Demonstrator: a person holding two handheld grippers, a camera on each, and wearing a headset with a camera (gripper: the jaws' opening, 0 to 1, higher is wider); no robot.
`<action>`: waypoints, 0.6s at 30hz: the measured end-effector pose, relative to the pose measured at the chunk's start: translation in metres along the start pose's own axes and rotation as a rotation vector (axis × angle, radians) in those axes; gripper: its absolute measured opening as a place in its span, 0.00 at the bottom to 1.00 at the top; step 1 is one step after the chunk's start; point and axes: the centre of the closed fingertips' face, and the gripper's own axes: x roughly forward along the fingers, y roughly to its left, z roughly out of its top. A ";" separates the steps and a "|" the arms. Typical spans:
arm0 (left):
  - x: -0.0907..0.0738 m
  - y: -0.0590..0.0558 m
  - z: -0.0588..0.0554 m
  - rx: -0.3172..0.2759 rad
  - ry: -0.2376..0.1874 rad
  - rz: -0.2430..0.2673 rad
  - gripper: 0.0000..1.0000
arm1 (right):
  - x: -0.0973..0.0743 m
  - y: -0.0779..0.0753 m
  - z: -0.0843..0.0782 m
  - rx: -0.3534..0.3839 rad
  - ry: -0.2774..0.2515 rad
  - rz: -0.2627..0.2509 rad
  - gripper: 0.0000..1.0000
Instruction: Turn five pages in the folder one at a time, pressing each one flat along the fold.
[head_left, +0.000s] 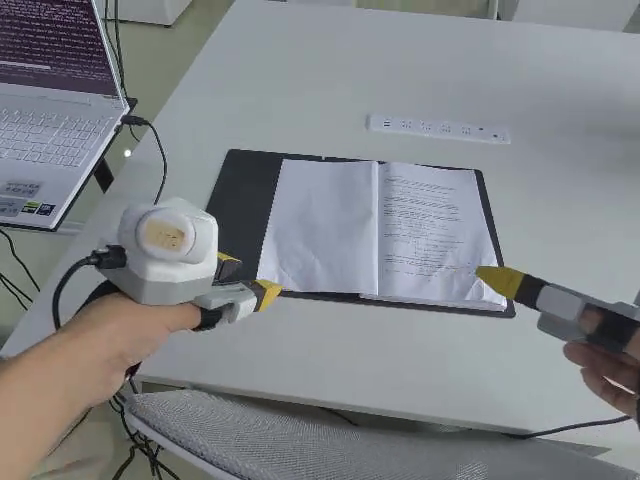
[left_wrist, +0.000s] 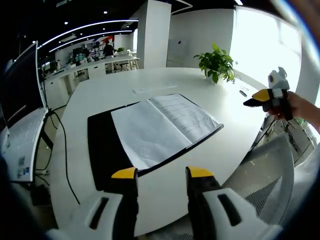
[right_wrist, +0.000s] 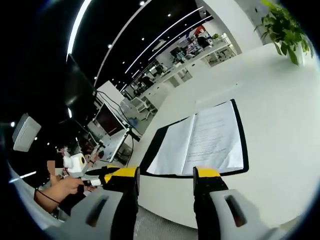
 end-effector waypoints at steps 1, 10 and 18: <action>-0.005 -0.001 0.002 0.002 -0.002 0.001 0.39 | -0.007 -0.002 0.003 0.001 -0.015 -0.017 0.42; -0.052 0.002 0.015 -0.042 -0.031 0.021 0.46 | -0.041 -0.007 0.008 -0.096 -0.019 -0.106 0.48; -0.070 0.006 0.015 -0.079 -0.049 0.033 0.50 | -0.056 -0.014 0.022 -0.127 -0.057 -0.137 0.47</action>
